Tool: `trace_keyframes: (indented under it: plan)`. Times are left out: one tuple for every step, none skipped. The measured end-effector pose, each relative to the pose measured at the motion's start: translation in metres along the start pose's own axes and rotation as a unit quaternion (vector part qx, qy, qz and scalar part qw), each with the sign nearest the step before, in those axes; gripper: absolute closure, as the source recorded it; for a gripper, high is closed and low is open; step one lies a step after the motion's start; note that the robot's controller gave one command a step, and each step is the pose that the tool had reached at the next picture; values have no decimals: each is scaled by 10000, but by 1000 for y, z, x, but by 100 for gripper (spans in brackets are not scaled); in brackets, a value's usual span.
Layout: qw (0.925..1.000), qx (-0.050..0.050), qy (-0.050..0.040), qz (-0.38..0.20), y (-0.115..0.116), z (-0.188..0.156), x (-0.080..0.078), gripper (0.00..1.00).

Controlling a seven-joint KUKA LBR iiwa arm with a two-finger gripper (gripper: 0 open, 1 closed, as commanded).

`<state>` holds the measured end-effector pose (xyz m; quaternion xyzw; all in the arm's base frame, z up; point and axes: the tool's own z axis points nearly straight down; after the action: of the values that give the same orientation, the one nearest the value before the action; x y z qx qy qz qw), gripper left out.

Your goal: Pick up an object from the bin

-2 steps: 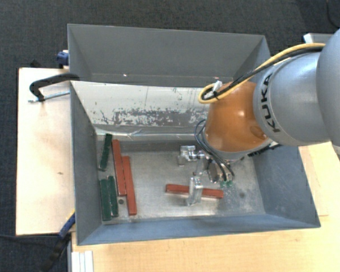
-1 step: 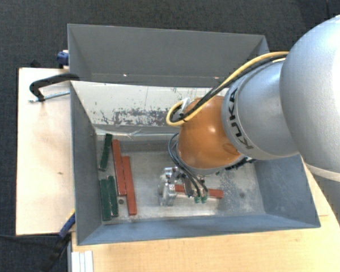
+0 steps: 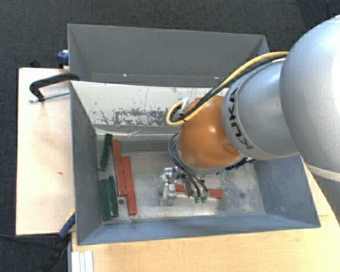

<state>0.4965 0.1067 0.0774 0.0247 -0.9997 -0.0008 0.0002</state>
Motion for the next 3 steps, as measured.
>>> trace_keyframes:
  plan:
    - [9989,3,1,-466,-3,-31,1,100]
    - [9986,-3,-14,-537,-57,-87,-7,100]
    - [9996,-1,9,290,-69,-33,-9,0]
